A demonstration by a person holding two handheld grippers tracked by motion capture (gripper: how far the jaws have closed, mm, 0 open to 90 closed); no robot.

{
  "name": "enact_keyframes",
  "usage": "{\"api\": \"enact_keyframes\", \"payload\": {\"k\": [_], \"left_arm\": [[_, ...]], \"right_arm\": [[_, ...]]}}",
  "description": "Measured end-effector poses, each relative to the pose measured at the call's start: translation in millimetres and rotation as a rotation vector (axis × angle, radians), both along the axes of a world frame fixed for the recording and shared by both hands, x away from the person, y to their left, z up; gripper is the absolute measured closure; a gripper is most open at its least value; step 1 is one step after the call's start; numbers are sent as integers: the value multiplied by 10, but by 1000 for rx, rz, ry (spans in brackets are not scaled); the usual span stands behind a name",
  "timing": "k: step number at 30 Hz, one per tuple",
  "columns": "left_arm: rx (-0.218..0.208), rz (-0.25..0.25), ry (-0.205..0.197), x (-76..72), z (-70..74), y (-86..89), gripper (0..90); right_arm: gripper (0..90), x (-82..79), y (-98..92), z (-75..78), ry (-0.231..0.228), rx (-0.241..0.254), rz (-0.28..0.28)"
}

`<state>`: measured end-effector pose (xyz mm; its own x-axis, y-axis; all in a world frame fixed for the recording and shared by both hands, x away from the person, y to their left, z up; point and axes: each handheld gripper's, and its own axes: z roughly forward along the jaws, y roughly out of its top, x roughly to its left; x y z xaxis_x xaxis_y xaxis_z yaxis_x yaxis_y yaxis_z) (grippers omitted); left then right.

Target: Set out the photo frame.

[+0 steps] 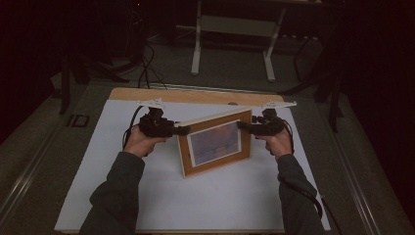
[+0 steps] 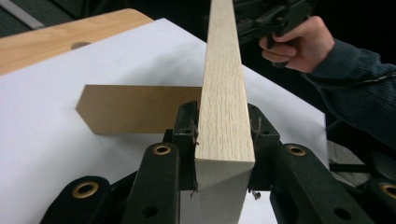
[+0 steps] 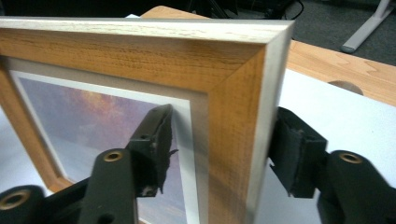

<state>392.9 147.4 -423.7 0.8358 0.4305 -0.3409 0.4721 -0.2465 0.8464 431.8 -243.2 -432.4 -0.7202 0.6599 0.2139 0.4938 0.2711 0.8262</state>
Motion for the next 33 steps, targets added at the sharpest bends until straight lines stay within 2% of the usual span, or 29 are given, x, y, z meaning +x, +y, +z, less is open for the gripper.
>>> {"api": "enact_keyframes", "payload": {"k": [7, 13, 23, 26, 33], "left_arm": [[11, 35, -26, 8, -4, -9, 703], [12, 47, -32, 15, -8, -15, 700], [13, 62, -34, 20, -9, -22, 689], [16, 73, -37, 15, -7, -19, 663], [12, 99, -43, -37, 10, 77, 631]], "right_arm": [[542, -22, -85, -11, -1, 11, -2], [613, -39, -137, -23, -5, 10, -10], [617, -60, -135, -26, -13, 7, -28], [618, -70, -129, -25, -14, 6, -33], [618, -107, -130, -19, -13, -2, -48]]}}
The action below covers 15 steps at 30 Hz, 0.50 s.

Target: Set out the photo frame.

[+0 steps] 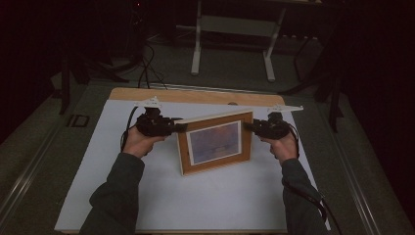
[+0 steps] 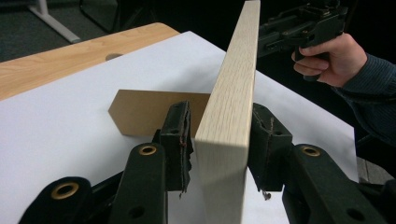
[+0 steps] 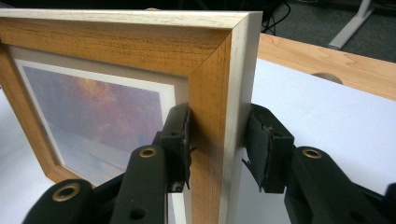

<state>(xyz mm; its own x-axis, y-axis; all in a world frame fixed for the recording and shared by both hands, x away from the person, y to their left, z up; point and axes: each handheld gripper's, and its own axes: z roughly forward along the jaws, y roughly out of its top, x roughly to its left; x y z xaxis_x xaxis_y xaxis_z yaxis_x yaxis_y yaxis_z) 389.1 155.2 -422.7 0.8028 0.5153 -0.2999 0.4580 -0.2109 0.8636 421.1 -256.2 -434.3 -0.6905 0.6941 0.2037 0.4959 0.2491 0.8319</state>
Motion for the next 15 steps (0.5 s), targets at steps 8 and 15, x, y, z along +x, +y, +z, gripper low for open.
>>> {"api": "enact_keyframes", "payload": {"k": [8, 15], "left_arm": [[5, 5, -6, -18, 7, 65, 675], [-9, 8, 1, -2, -2, 72, 674]], "right_arm": [[619, -59, 8, -1, 2, -5, -13], [619, -132, 9, 13, -5, -30, -14]]}}
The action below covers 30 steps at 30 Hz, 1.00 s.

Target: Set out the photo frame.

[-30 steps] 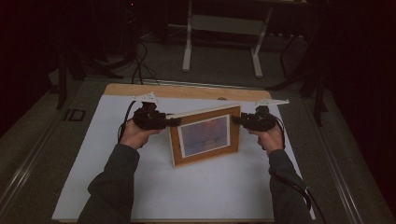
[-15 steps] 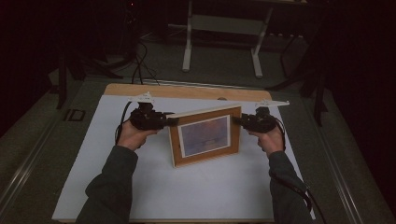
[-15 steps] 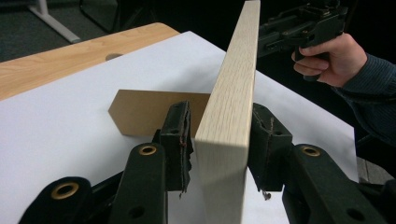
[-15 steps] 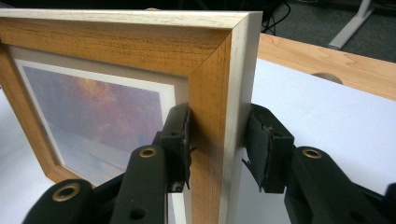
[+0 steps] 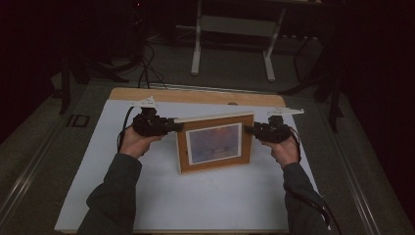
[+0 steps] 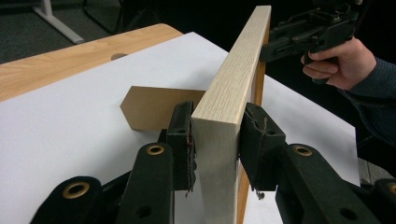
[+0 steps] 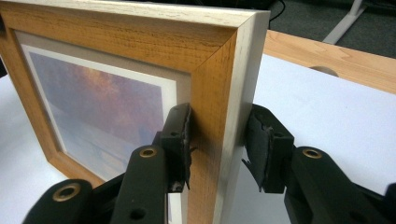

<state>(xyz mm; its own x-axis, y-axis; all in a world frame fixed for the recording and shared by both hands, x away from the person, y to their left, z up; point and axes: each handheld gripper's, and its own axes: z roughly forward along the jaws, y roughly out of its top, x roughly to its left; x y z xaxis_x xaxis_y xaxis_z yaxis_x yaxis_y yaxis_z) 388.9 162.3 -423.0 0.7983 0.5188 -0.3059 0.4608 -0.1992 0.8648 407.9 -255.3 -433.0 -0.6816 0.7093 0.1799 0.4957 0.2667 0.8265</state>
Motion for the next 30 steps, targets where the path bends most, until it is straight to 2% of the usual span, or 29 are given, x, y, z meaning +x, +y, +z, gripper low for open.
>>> {"api": "enact_keyframes", "payload": {"k": [16, 30], "left_arm": [[-22, 28, 16, 52, -30, 14, 654], [-31, 33, 25, 82, -46, 21, 644]], "right_arm": [[624, -174, -10, -15, 1, 9, -23], [631, -254, -17, -17, 0, 2, -22]]}}
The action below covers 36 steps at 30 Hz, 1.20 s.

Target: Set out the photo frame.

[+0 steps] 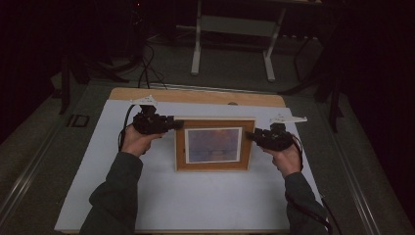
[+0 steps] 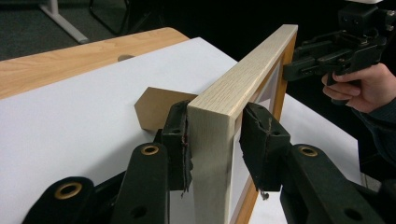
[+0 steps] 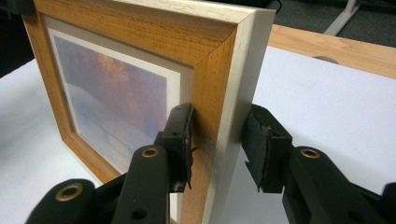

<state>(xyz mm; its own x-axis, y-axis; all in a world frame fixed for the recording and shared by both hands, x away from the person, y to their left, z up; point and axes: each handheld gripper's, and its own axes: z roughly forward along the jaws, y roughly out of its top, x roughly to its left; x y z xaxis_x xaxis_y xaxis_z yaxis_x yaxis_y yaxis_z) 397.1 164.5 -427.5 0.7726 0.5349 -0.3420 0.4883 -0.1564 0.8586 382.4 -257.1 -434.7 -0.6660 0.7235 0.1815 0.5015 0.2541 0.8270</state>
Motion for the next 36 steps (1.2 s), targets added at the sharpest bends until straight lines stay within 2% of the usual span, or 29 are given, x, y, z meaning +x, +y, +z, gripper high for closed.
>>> {"api": "enact_keyframes", "payload": {"k": [10, 28, 36], "left_arm": [[0, 12, 7, 6, 0, 29, 637], [-19, -10, 9, 26, -18, 41, 641], [-15, -14, 12, 18, -13, 41, 643]], "right_arm": [[676, -35, -13, -6, 1, 1, 7], [677, -71, 2, 15, -16, -35, 10], [678, -81, 1, 19, -16, -33, 11]]}}
